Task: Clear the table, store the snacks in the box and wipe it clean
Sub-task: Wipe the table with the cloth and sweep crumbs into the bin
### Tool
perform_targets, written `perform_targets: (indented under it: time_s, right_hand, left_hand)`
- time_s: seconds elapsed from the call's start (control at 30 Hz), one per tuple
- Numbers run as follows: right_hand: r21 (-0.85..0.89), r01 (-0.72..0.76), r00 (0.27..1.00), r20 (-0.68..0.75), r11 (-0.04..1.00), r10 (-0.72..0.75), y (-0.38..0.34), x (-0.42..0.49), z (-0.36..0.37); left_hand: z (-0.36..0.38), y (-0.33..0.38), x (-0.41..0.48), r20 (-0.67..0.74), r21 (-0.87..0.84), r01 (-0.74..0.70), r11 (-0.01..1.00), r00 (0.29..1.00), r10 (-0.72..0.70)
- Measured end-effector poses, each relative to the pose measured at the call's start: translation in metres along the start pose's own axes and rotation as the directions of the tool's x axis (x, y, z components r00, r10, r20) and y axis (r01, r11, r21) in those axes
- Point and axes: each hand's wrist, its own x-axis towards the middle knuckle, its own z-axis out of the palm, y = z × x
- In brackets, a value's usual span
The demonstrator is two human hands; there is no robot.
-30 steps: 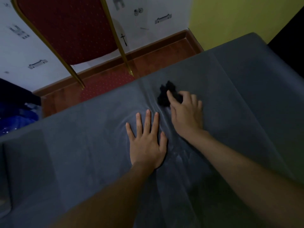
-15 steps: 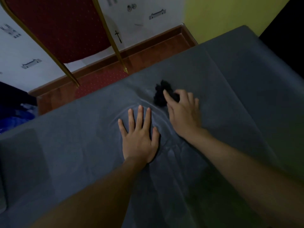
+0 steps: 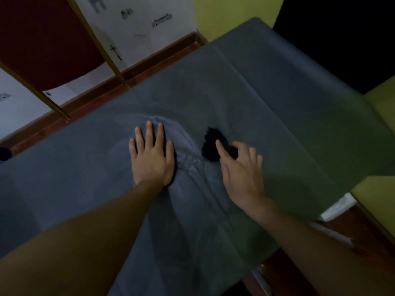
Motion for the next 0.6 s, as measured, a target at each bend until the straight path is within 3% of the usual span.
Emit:
perform_targets:
  time_s: [0.13, 0.23, 0.33, 0.47, 0.6]
  right_hand:
    - [-0.010, 0.028, 1.000, 0.013, 1.000, -0.028, 0.033, -0.022, -0.012]
    - [-0.040, -0.152, 0.988, -0.028, 0.988, 0.151, 0.050, -0.003, -0.020]
    - [-0.025, -0.261, 0.965, -0.030, 0.965, 0.260, 0.055, -0.009, -0.024]
    - [-0.022, -0.199, 0.980, -0.033, 0.980, 0.198, 0.046, -0.068, -0.027]
    - [0.008, -0.073, 0.997, 0.024, 0.997, 0.073, 0.059, -0.107, -0.034]
  left_hand:
    - [-0.004, 0.004, -0.004, -0.070, 0.036, -0.094, 0.995, 0.993, 0.096]
    - [-0.009, 0.008, -0.003, -0.078, 0.102, -0.174, 0.979, 0.980, 0.182]
    - [-0.014, 0.017, -0.002, 0.009, 0.141, -0.272, 0.952, 0.962, 0.274]
    - [-0.012, 0.042, -0.005, 0.065, 0.009, -0.155, 0.988, 0.986, 0.155]
    - [-0.003, 0.076, 0.004, 0.114, -0.023, -0.202, 0.979, 0.972, 0.204]
